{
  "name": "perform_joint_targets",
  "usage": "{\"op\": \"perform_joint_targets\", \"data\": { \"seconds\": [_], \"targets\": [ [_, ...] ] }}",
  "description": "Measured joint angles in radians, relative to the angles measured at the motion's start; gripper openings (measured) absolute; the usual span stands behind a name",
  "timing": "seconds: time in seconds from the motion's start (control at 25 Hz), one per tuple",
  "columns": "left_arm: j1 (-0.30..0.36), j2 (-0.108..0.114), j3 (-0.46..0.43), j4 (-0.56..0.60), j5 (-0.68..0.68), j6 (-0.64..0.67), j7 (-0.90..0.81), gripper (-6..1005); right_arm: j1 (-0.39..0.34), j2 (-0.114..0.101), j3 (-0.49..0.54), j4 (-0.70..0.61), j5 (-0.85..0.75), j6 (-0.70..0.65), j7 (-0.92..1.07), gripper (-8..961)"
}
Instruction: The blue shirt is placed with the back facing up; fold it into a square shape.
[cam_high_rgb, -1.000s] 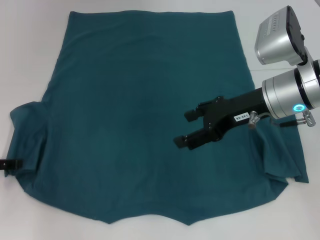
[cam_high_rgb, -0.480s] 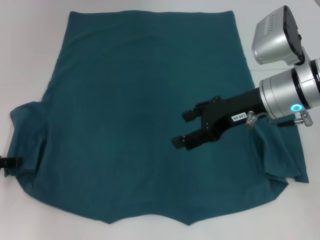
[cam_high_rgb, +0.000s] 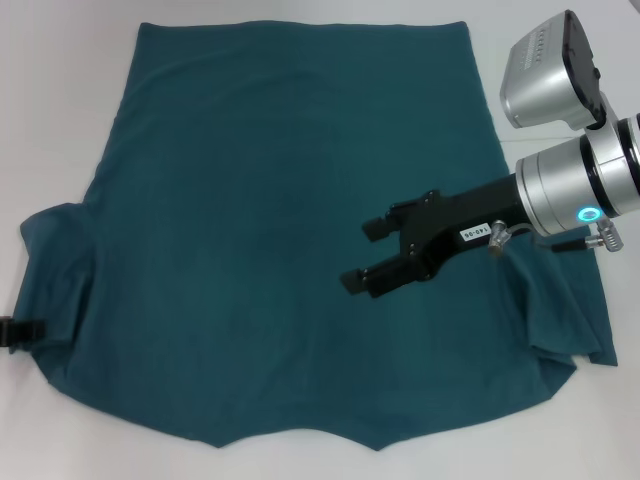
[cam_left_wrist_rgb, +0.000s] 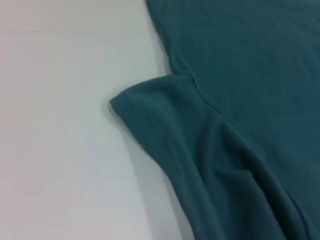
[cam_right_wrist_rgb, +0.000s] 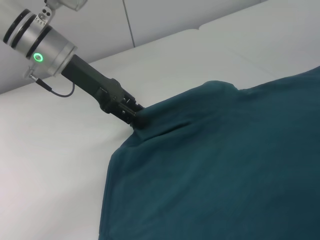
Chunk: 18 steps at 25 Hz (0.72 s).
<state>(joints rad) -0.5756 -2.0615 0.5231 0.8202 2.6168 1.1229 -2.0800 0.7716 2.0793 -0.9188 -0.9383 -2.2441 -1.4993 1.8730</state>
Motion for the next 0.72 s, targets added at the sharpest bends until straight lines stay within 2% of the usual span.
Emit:
{"op": "perform_joint_targets", "data": {
  "seconds": [0.44,0.72],
  "targets": [
    [-0.001,0.000,0.003,-0.006,0.000,-0.001,-0.003,195,0.000,0.003,-0.002,-0.001,0.000,0.005,0.000,924],
    [-0.001,0.000,0.014,-0.009,0.000,-0.006,-0.008,76,0.000,0.004,-0.002,0.000,0.000,0.012,0.000,924]
  ]
}}
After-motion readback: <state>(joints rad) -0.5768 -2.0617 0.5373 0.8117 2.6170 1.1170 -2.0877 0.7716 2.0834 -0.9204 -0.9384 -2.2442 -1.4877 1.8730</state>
